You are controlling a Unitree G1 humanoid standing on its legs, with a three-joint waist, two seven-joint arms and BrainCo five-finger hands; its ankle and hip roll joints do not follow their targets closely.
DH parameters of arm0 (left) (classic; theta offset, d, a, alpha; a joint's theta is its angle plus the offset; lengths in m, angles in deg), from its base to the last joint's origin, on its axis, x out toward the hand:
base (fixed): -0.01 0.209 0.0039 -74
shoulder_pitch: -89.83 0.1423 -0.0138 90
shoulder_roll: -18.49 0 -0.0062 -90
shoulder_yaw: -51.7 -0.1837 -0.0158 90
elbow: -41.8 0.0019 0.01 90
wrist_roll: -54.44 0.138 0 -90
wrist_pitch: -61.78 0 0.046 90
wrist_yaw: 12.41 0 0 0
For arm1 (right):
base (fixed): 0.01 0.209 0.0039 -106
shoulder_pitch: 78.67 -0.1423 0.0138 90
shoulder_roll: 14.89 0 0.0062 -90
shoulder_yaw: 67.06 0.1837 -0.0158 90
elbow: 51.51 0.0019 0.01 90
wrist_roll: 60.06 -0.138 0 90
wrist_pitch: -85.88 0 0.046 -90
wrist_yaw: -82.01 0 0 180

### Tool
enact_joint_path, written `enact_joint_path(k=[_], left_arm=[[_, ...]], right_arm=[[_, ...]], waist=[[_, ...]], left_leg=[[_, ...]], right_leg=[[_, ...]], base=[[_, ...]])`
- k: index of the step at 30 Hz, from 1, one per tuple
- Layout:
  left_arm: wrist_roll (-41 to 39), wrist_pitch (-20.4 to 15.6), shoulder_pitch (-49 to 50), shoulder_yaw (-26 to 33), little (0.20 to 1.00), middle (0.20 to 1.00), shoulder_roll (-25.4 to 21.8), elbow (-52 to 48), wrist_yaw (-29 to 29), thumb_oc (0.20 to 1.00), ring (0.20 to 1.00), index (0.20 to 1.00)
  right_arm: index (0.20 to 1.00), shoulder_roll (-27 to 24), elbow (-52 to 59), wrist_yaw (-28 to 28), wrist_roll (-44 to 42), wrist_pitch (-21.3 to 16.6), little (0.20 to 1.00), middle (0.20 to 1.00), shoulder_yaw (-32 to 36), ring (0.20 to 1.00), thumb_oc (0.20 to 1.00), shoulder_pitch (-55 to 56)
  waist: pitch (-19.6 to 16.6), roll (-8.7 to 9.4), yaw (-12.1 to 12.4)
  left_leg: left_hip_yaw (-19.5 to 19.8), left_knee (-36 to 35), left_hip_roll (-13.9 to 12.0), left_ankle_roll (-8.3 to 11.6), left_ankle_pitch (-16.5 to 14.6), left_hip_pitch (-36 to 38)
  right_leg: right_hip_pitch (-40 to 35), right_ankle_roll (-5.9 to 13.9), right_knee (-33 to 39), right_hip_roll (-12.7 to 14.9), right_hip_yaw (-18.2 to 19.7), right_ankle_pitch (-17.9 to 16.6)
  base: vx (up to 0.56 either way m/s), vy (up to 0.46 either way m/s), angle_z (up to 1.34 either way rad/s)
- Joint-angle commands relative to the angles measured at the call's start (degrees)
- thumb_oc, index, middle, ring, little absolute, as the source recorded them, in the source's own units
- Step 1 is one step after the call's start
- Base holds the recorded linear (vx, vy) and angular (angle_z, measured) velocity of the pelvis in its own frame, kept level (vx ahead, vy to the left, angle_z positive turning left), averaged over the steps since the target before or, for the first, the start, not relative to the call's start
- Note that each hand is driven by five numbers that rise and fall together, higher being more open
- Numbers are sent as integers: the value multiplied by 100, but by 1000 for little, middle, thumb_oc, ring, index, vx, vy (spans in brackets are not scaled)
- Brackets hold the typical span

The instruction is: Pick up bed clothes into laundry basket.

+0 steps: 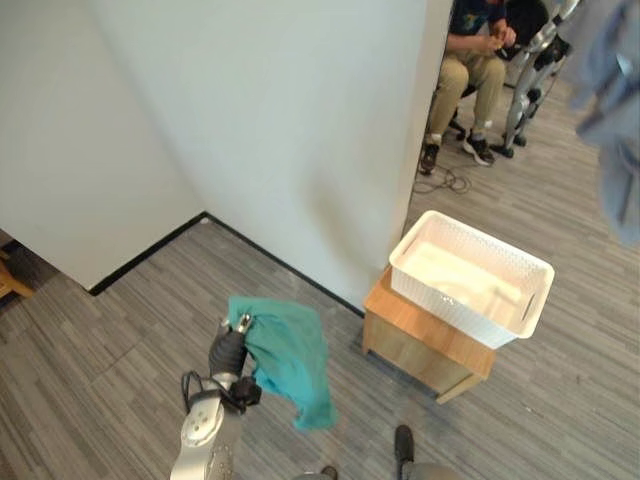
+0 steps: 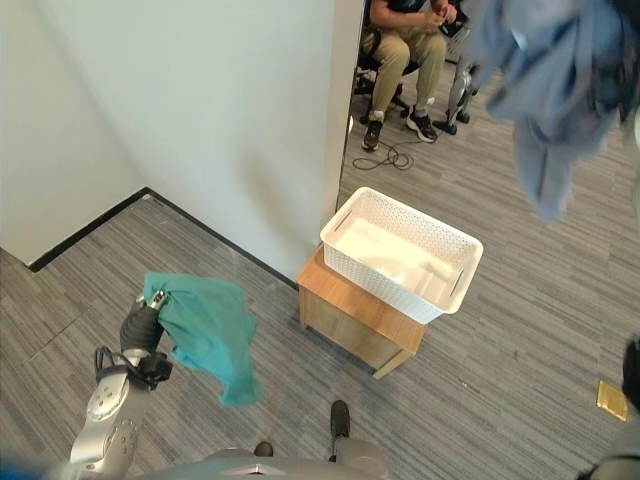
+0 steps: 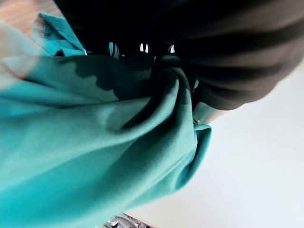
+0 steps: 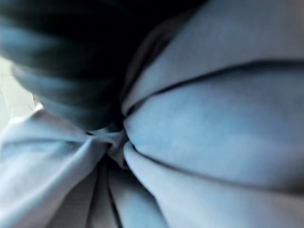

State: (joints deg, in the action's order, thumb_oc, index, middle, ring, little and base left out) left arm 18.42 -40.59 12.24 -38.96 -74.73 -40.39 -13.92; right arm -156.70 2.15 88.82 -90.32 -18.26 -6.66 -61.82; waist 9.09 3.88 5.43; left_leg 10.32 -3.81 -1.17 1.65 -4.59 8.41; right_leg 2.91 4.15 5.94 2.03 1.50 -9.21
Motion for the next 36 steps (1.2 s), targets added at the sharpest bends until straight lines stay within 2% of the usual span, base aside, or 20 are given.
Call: enact_joint_path(k=[1, 3, 4, 9, 10, 18, 23, 28, 31, 36], left_arm=[[-416, -268, -78, 44, 200, 200, -724, -435, -153, 200, 200, 200], [-416, -276, -117, 22, 200, 200, -762, -406, -131, 200, 200, 200], [-443, -271, -132, 5, 200, 200, -797, -404, -127, 200, 200, 200], [-525, -287, -132, 29, 200, 200, -852, -329, -79, 200, 200, 200], [-581, -301, -193, 22, 200, 200, -941, -265, -7, 200, 200, 200], [-545, -326, -303, -66, 200, 200, -954, -243, 112, 200, 200, 200], [-534, -360, -381, -127, 200, 200, -837, -219, 205, 200, 200, 200], [-508, -354, -407, -124, 200, 200, -706, -220, 327, 200, 200, 200], [-486, -335, -431, -235, 200, 200, -651, -269, 354, 200, 200, 200], [-409, -354, -658, -434, 200, 200, -584, -361, 436, 200, 200, 200]], right_arm=[[200, 224, -1202, 35, -145, 236, 200, 200, -939, 200, 200, -1366], [200, 385, -1573, 42, -87, 304, 200, 200, -1168, 200, 200, -1681], [200, 653, -1951, 80, 113, 424, 200, 200, -1308, 200, 200, -1875], [200, 1021, -2866, 235, 438, 631, 200, 200, -1583, 200, 200, -2363], [200, 1213, -3346, 395, 724, 744, 200, 200, -1727, 200, 200, -2624], [200, 1306, -3475, 433, 1155, 843, 200, 200, -2090, 200, 200, -2853], [200, 1494, -2943, 320, 1190, 761, 200, 200, -1964, 200, 200, -2425], [200, 1614, -1804, 97, 1296, 739, 200, 200, -1656, 200, 200, -1334], [200, 1744, -1851, 86, 1472, 800, 200, 200, -1334, 200, 200, -650], [200, 2071, -2804, 270, 1722, 879, 200, 200, -804, 200, 200, -98]], waist=[[-225, 241, 99], [-181, 222, 120], [-106, 185, 163], [99, 46, 205], [266, -82, 246], [452, -272, 290], [684, -353, 256], [1023, -377, 183], [1227, -411, 168], [1442, -561, 174]], left_leg=[[118, -37, 165, 57, 470, -477], [139, -37, 150, 71, 490, -534], [175, -29, 139, 80, 523, -628], [245, 65, 170, 106, 569, -919], [272, 137, 203, 109, 608, -1135], [276, 161, 239, 116, 691, -1416], [212, 213, 254, 113, 714, -1594], [97, 225, 242, 100, 750, -1754], [77, 228, 253, 88, 776, -1858], [94, 213, 275, 75, 824, -2016]], right_leg=[[-229, 398, -232, 395, -385, 399], [-202, 387, -211, 382, -413, 386], [-150, 375, -183, 359, -443, 379], [68, 338, -189, 341, -485, 357], [259, 309, -196, 338, -467, 324], [547, 279, -218, 331, -449, 310], [798, 240, -320, 316, -360, 296], [1049, 206, -404, 272, -269, 261], [1178, 197, -431, 259, -231, 228], [1349, 197, -443, 258, -166, 208]], base=[[-6, -40, -3], [-12, -28, -2], [-26, -33, 12], [-55, -21, 16], [-71, 1, 13], [-21, -8, 0], [-31, 2, -7], [-39, -2, -12], [-46, -5, -7], [-23, 11, -8]])
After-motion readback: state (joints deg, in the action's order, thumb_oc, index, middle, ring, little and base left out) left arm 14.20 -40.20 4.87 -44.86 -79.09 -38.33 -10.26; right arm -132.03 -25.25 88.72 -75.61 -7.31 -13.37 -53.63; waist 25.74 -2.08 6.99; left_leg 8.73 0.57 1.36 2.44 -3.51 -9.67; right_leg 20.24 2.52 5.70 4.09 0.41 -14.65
